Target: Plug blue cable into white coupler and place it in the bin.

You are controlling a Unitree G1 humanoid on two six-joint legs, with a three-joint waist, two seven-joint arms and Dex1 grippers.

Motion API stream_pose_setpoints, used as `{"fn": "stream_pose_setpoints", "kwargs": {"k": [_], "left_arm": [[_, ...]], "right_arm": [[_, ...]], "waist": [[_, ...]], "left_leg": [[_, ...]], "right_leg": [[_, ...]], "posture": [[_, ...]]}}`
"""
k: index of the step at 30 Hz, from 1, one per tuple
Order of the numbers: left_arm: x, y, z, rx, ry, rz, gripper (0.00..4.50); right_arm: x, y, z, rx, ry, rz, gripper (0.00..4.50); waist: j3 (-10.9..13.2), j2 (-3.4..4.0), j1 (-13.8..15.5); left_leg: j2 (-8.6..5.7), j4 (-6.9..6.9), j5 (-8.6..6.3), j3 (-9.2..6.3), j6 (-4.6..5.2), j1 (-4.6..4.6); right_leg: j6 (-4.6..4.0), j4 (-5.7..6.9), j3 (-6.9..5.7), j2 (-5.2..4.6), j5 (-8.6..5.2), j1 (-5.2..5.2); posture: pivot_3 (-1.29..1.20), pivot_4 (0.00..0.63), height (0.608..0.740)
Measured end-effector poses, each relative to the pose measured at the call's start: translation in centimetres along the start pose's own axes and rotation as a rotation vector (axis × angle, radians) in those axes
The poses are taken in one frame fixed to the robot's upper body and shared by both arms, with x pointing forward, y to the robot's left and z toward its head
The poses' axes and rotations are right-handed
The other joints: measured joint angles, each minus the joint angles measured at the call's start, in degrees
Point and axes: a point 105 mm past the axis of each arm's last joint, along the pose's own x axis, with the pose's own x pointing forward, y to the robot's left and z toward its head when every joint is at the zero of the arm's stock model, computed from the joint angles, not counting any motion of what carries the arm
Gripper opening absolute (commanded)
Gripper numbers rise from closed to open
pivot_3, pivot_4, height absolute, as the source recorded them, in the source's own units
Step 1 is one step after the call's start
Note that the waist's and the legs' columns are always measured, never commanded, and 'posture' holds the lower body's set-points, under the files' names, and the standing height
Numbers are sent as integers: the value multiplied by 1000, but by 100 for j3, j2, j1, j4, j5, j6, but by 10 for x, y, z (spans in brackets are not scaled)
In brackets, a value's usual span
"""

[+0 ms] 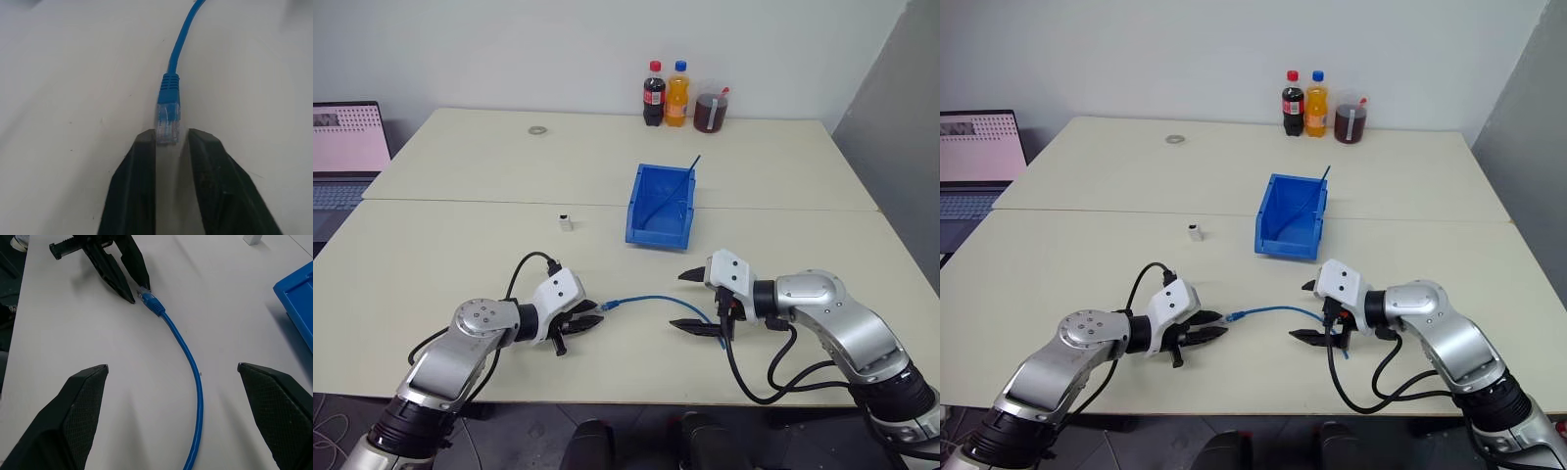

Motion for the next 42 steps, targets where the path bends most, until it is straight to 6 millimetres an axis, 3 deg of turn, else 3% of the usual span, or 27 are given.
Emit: {"fn": "stream_pose_setpoints", "kwargs": {"k": [1,7,14,19,27,33,42], "left_arm": [[0,0,0,-2,-1,3,196],[0,1,0,-29,-11,8,190],[0,0,2,-107,-54,-16,190],[6,-9,10,-193,-119,-88,190],[3,-8,54,-251,-269,-178,190],[0,-8,75,-322,-359,-228,190],[-10,-16,81,-429,-405,-319,190]], "right_arm": [[0,1,0,1,-2,3,4500],[-2,12,2,18,-29,41,4500],[-11,12,2,124,-70,21,4500],[-15,26,0,227,-95,53,4500],[-17,42,-2,348,-172,34,4500],[-12,39,2,441,-298,-34,4500],[-6,12,15,669,-518,-124,4500]], "waist": [[-1,0,0],[-2,0,2],[-1,-1,4],[1,-5,10],[2,-8,3],[2,-7,-19],[2,-7,-18]], "left_leg": [[0,0,0,0,0,1],[1,0,0,-1,0,3],[0,-1,0,-1,0,-1],[2,0,0,-6,0,-13],[-4,2,0,-7,0,-13],[-4,-1,0,-9,-1,-11],[-2,-1,0,-15,-1,-9]], "right_leg": [[0,0,0,0,0,1],[1,0,0,0,0,3],[1,-3,-3,0,0,2],[2,-6,-3,-1,0,-4],[2,-4,-9,5,0,-4],[2,-5,-2,9,0,-4],[1,-3,-1,9,0,-4]], "posture": [[0,150,740],[0,150,740],[0,150,740],[0,150,740],[0,150,740],[0,150,740],[0,150,740]]}}
